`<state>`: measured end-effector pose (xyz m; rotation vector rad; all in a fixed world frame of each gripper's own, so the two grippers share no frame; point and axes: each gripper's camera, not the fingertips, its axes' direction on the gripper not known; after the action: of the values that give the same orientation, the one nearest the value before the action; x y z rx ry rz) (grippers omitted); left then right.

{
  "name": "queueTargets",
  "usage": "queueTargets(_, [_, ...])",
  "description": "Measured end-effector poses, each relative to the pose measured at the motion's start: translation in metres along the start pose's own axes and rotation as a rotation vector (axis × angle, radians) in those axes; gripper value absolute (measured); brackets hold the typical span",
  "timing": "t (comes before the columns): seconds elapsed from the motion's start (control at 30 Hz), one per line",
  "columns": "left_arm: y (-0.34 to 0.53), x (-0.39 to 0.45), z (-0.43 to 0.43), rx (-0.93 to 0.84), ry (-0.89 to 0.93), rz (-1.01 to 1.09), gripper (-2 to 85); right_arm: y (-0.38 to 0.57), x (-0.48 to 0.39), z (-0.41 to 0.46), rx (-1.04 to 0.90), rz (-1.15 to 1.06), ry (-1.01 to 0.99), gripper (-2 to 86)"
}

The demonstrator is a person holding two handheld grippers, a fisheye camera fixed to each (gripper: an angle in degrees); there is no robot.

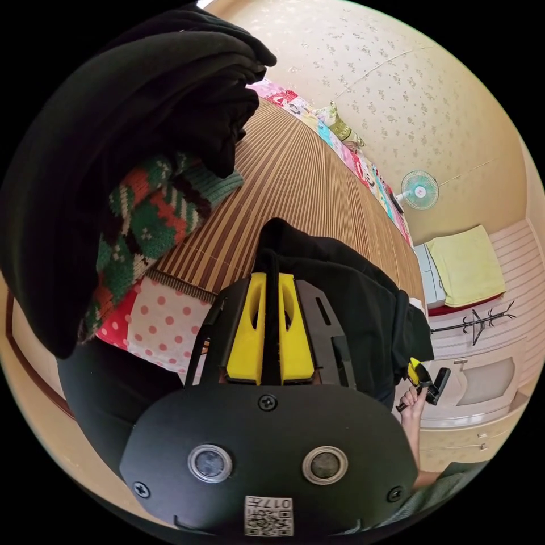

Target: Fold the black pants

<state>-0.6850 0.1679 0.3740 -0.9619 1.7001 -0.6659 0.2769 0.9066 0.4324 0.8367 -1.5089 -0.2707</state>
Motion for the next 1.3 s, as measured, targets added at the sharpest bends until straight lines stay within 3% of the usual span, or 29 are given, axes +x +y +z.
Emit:
queueTargets(0.13, [0.002, 0.002, 0.001, -0.014, 0.004, 0.005, 4.0, -0.031, -0.026, -0.011, -0.002, -0.099, -0.079, 4.1])
queueTargets(0.2, [0.002, 0.0, 0.003, -0.026, 0.025, -0.008, 4.0, -0.053, -0.043, -0.041, 0.02, -0.164, -0.01, 3.7])
queueTargets(0.33, [0.007, -0.002, 0.005, -0.021, 0.048, -0.02, 4.0, -0.109, -0.066, -0.125, 0.078, -0.303, 0.305, 3.3])
queueTargets(0.5, [0.015, 0.012, 0.006, -0.012, 0.009, 0.013, 4.0, -0.145, -0.052, -0.18, 0.078, -0.248, 0.749, 3.2])
queueTargets(0.57, [0.016, 0.018, 0.003, -0.015, -0.002, 0.015, 3.9, -0.154, -0.015, -0.167, -0.009, -0.146, 1.075, 3.2])
queueTargets(0.63, [0.015, 0.027, -0.005, -0.022, -0.009, 0.023, 3.6, -0.165, 0.025, -0.146, -0.202, -0.032, 1.213, 3.3])
queueTargets(0.7, [0.01, 0.046, -0.022, -0.032, -0.003, 0.071, 3.0, -0.168, 0.041, -0.131, -0.283, -0.009, 1.242, 3.3])
queueTargets(0.8, [0.001, 0.082, -0.053, -0.005, 0.048, 0.196, 2.1, -0.182, 0.015, -0.144, -0.187, -0.02, 1.233, 3.3])
queueTargets(0.97, [-0.011, 0.136, -0.099, 0.181, 0.099, 0.406, 1.7, -0.202, -0.064, -0.227, 0.243, -0.066, 1.05, 3.3])
queueTargets(1.03, [-0.019, 0.143, -0.099, 0.219, 0.054, 0.379, 2.0, -0.204, -0.069, -0.247, 0.314, -0.059, 1.044, 3.4])
queueTargets(1.2, [-0.077, 0.101, -0.027, 0.097, 0.108, 0.142, 4.4, -0.227, 0.011, -0.249, 0.109, 0.104, 1.079, 4.2])
queueTargets(1.3, [-0.089, 0.084, 0.007, 0.07, 0.035, 0.065, 7.0, -0.218, 0.088, -0.24, 0.0, 0.3, 1.053, 4.8])
